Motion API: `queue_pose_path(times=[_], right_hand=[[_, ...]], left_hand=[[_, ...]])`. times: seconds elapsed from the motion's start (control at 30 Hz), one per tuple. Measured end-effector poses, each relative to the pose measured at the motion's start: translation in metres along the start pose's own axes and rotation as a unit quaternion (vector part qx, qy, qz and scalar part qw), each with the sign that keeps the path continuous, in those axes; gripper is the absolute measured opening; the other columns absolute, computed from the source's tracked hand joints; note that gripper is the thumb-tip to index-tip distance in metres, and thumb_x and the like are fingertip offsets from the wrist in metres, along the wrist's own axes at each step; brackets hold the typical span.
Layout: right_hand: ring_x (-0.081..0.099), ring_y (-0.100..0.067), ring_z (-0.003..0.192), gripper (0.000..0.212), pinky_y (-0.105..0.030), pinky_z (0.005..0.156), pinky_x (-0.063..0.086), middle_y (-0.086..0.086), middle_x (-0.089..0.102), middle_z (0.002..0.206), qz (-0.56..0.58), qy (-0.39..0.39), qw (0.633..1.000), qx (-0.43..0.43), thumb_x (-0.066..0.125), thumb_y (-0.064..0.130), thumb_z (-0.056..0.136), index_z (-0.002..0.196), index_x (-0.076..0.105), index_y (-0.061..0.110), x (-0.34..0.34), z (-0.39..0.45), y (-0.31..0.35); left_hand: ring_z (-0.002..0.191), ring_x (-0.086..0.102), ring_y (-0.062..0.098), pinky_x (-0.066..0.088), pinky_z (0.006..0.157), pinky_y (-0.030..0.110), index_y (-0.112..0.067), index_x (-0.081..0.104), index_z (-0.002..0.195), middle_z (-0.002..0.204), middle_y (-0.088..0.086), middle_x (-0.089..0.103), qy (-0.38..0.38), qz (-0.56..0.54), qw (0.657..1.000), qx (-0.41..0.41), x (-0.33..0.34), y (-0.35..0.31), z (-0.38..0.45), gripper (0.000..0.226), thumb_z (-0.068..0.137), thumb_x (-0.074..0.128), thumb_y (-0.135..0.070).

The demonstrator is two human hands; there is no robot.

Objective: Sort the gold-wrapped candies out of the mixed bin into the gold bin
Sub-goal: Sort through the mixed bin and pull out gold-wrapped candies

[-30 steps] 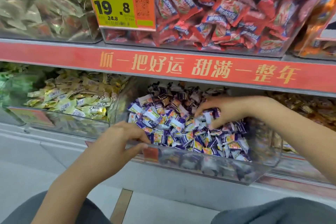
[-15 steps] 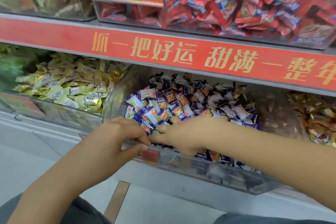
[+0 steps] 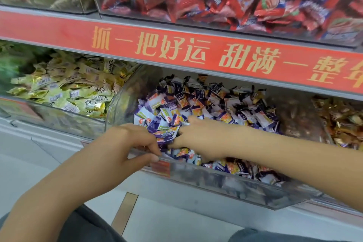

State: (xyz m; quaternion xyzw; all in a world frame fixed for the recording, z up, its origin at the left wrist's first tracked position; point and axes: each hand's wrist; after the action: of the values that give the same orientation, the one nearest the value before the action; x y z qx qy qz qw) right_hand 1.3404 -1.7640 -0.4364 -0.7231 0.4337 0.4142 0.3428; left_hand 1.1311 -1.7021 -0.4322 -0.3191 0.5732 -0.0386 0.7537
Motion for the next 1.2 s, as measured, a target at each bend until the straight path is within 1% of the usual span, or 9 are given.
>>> queue_pose_path(times=[0.13,0.3,0.4,0.57,0.67,0.83,0.97,1.1,1.2], right_hand=[[0.028,-0.019,0.099,0.071,-0.030,0.058,0.034,0.005,0.039,0.129,0.078,0.030,0.996,0.027,0.058,0.005,0.083,0.138,0.032,0.042,0.003,-0.024,-0.013],[0.035,0.012,0.125,0.060,-0.014,0.100,0.031,0.040,0.037,0.136,0.411,0.001,0.911,0.023,0.071,0.034,0.084,0.130,0.040,0.056,-0.026,-0.073,-0.031],[0.062,-0.008,0.106,0.019,-0.033,0.093,0.049,0.016,0.066,0.114,0.499,-0.221,0.800,0.251,0.057,0.030,0.094,0.112,0.063,0.029,-0.019,-0.075,-0.043],[0.045,-0.030,0.126,0.035,-0.033,0.099,0.037,-0.016,0.051,0.130,0.282,-0.163,0.775,0.541,0.032,0.015,0.103,0.132,0.046,0.001,0.014,-0.052,-0.087],[0.051,-0.029,0.116,0.034,-0.033,0.098,0.040,-0.018,0.051,0.134,0.279,-0.157,0.799,0.509,0.042,0.013,0.100,0.132,0.049,0.003,0.042,-0.049,-0.110],[0.059,-0.021,0.103,0.035,-0.026,0.080,0.047,-0.007,0.061,0.125,0.410,-0.288,0.730,0.465,0.051,-0.002,0.091,0.121,0.062,0.014,0.055,-0.042,-0.109],[0.059,-0.024,0.110,0.042,-0.035,0.093,0.050,-0.006,0.062,0.123,0.464,-0.376,0.637,0.487,0.071,0.024,0.085,0.123,0.060,0.009,0.048,-0.045,-0.092],[0.059,-0.026,0.114,0.039,-0.036,0.096,0.050,-0.010,0.059,0.127,0.619,-0.454,0.526,0.366,0.062,0.000,0.088,0.126,0.054,-0.001,0.027,-0.068,-0.051],[0.066,-0.016,0.099,0.025,-0.028,0.085,0.056,-0.006,0.068,0.113,0.584,-0.486,0.560,0.331,0.061,-0.001,0.089,0.112,0.064,0.008,0.020,-0.102,-0.020]], left_hand=[[0.087,0.057,-0.004,0.047,0.072,0.023,-0.041,0.064,0.078,0.085,-0.027,0.062,-0.017,0.014,1.000,-0.001,-0.002,0.004,-0.004,0.014,0.080,0.055,-0.051],[0.083,0.057,-0.006,0.050,0.068,0.023,-0.042,0.061,0.082,0.084,-0.026,0.061,-0.013,0.036,0.999,0.008,-0.001,0.001,0.000,0.018,0.080,0.050,-0.056],[0.086,0.055,-0.005,0.044,0.068,0.018,-0.045,0.058,0.069,0.085,-0.026,0.061,-0.005,0.045,0.999,0.001,0.000,-0.007,0.002,0.017,0.082,0.066,-0.040],[0.092,0.053,-0.007,0.040,0.072,0.012,-0.045,0.056,0.066,0.081,-0.025,0.061,-0.002,0.035,0.999,-0.002,0.002,-0.012,0.003,0.028,0.083,0.069,-0.026],[0.093,0.051,-0.012,0.041,0.075,0.010,-0.046,0.055,0.068,0.078,-0.027,0.059,0.001,0.031,1.000,-0.007,0.001,-0.014,0.001,0.029,0.085,0.067,-0.026],[0.093,0.050,-0.014,0.039,0.076,0.008,-0.047,0.057,0.070,0.081,-0.029,0.059,0.002,0.020,1.000,-0.008,0.000,-0.012,0.000,0.028,0.085,0.067,-0.026],[0.096,0.050,-0.014,0.040,0.077,0.009,-0.045,0.059,0.072,0.082,-0.028,0.060,0.008,0.011,1.000,-0.004,-0.001,-0.012,0.000,0.026,0.086,0.066,-0.025],[0.095,0.049,-0.016,0.038,0.074,0.005,-0.045,0.058,0.071,0.082,-0.027,0.060,0.005,0.010,1.000,0.002,-0.002,-0.013,0.001,0.027,0.086,0.066,-0.024],[0.096,0.048,-0.016,0.037,0.073,0.005,-0.044,0.060,0.075,0.084,-0.026,0.060,0.010,0.018,1.000,0.002,-0.002,-0.012,-0.001,0.024,0.087,0.066,-0.024]])
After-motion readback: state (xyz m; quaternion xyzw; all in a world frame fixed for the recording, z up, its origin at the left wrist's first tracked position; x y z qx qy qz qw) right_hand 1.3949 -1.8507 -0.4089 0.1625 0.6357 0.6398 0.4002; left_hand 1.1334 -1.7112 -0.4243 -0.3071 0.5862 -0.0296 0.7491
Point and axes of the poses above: each hand's wrist, its own z-axis towards the middle knuckle, its own x-axis out of the palm, y = z × x
